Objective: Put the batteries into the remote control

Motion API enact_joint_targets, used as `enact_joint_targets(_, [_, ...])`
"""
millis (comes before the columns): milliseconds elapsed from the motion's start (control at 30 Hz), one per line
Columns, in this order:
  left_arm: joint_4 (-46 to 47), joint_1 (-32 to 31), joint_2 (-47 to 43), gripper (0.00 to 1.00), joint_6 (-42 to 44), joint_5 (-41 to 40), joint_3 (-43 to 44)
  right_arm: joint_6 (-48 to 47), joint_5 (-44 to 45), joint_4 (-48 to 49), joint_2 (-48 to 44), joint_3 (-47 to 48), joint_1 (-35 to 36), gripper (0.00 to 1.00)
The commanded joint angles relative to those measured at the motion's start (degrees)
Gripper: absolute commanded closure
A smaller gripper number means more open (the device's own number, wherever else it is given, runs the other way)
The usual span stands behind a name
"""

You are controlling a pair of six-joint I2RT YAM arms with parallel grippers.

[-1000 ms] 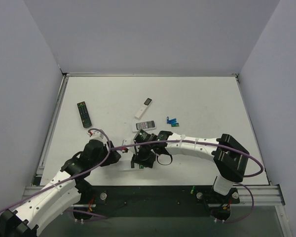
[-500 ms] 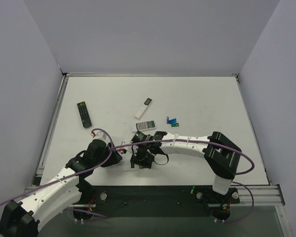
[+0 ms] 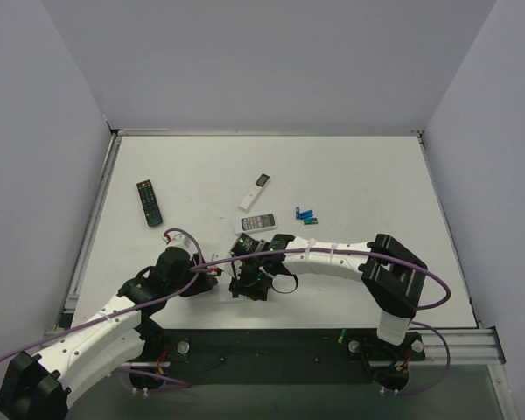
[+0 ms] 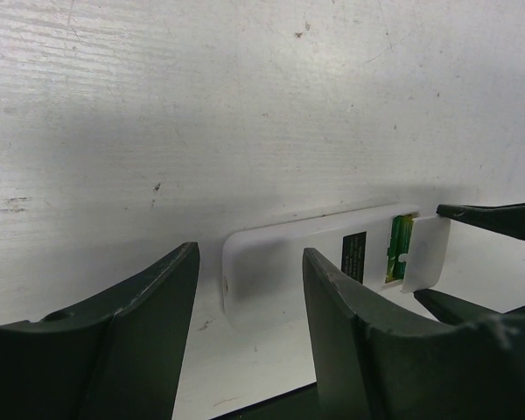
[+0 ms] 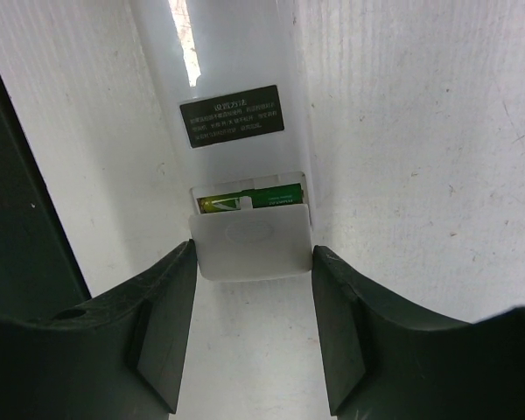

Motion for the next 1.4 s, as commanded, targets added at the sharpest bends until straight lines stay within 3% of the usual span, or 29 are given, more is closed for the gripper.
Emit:
enact_joint_targets(0, [2.7, -0.6, 0.0, 0.39, 0.4, 0.9, 0.0, -1.3, -1.1, 0.2, 0.8, 1.8, 0.5, 0.91])
enact_joint_targets(667, [3.5, -0.7, -0.1, 0.40, 0.6, 1.2, -0.4, -3.6, -1.7, -0.6, 3.4, 2.2, 0.6, 0.88])
enact_joint_targets(967, [4.0, -0.8, 0.7, 0.44, 0.7, 1.3, -0.5, -4.9, -2.4, -2.1, 4.2, 2.8, 0.4, 0.75])
enact_joint_targets(1367, [4.2, -0.9, 0.9, 0.46, 0.8, 1.4, -0.5, -5.1, -2.9, -2.5, 4.4, 3.4, 0.3, 0.67])
